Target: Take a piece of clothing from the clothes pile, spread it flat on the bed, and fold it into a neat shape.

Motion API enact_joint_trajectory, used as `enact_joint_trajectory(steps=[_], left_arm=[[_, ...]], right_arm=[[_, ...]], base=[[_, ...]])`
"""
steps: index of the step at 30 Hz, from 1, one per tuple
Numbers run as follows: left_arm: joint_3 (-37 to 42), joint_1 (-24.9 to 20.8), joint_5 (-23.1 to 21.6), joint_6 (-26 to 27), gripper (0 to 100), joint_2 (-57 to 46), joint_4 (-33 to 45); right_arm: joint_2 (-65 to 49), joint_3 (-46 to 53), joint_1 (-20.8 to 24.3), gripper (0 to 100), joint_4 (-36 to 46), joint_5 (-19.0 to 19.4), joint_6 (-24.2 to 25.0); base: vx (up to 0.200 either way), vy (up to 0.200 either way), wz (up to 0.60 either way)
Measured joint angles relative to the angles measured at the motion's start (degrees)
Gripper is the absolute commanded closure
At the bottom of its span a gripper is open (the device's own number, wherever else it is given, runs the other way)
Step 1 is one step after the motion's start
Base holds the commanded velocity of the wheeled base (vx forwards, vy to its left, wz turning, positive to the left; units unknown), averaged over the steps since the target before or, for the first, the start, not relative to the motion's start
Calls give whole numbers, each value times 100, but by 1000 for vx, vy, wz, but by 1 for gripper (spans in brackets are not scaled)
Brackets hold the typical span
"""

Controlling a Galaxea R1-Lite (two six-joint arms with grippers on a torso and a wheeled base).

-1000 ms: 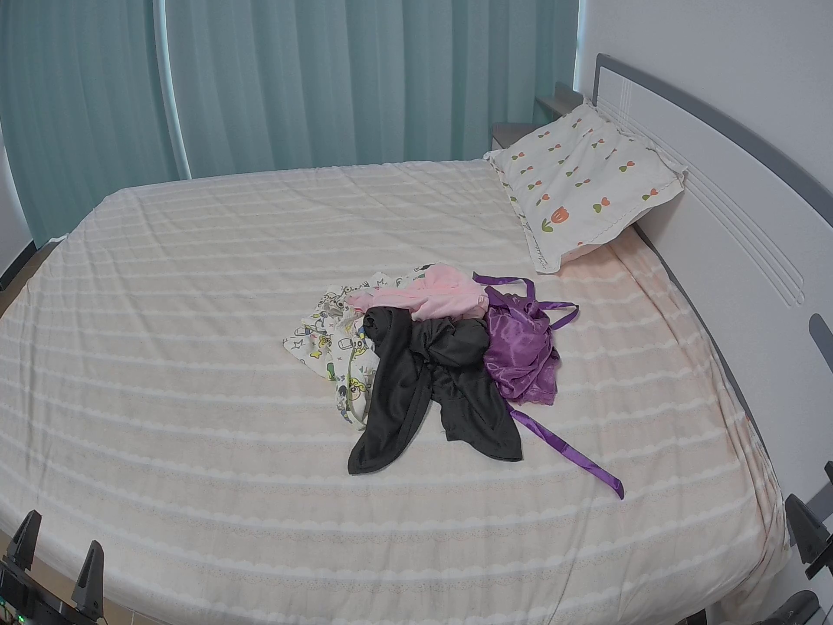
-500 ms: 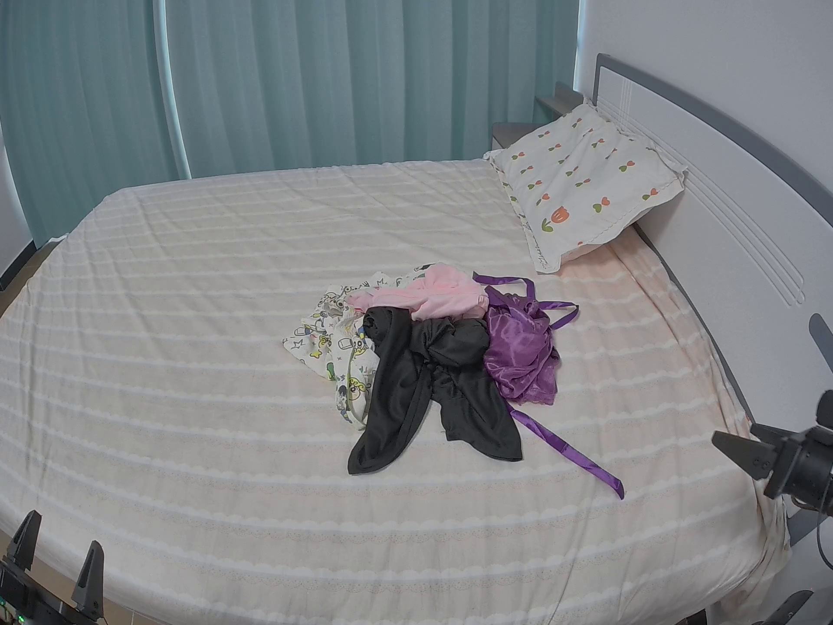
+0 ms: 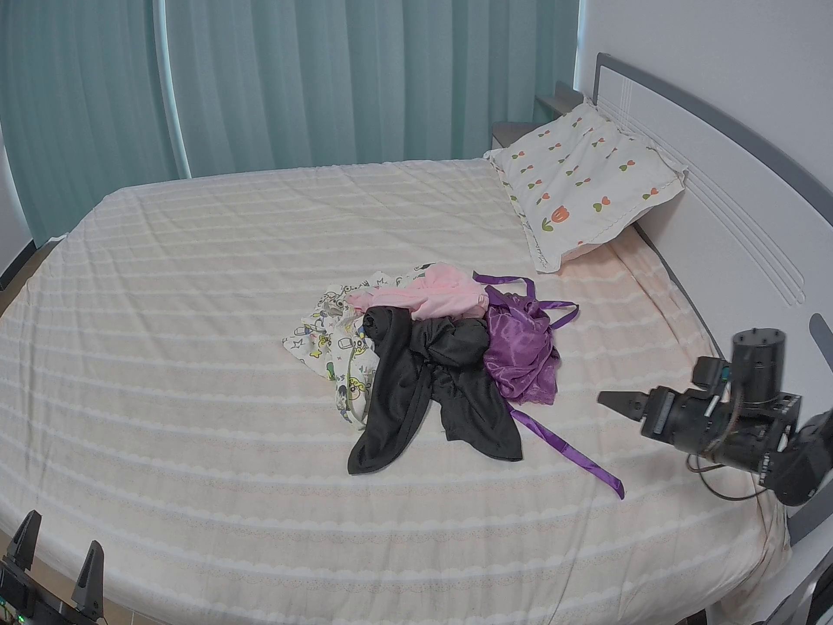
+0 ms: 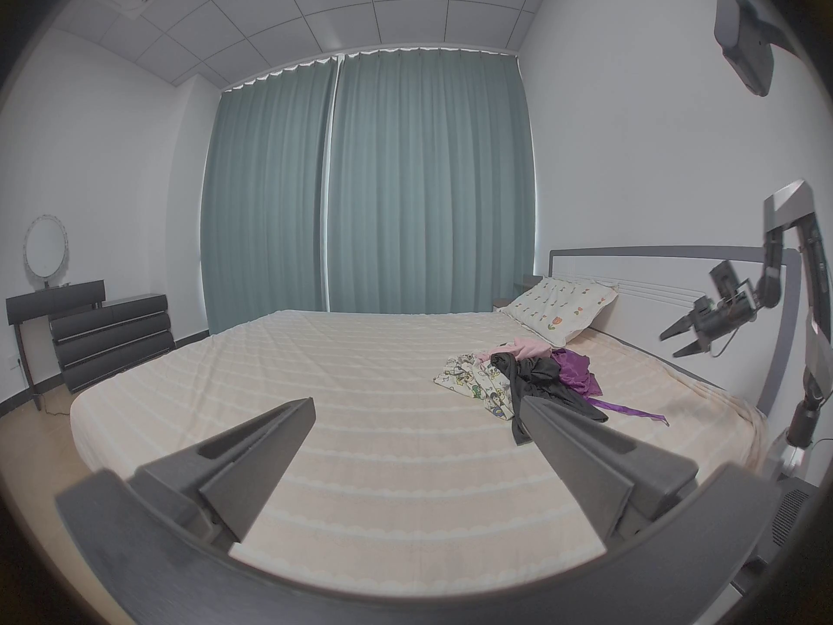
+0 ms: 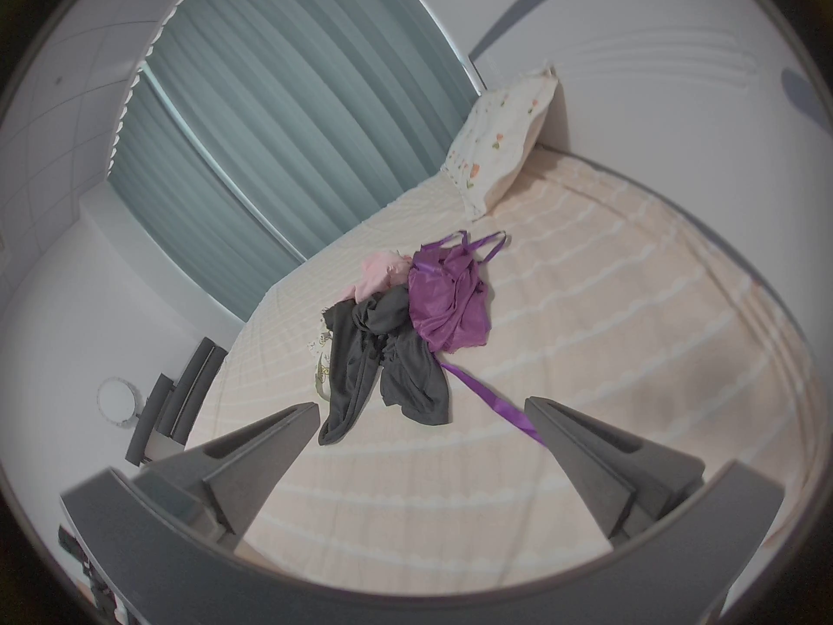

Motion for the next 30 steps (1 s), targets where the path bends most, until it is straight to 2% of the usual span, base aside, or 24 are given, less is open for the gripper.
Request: enact_joint_trajectory(steps=[9,14,19,30], left_arm=[[0,0,0,0,0,0,0],[0,0,0,0,0,0,0],[0,0,2,0,0,0,0],[0,0,0,0,0,0,0]], right_arm=[[2404,-1467,625,0,-649,-404,883],[3270,-2282,837,0,-713,-535,1087],[3901,-2895,948,0,-482,-678,1109],[4712,-3956,1174,0,55,-934,786]], base=[[0,0,0],[0,0,0],[0,0,0],[0,0,0]])
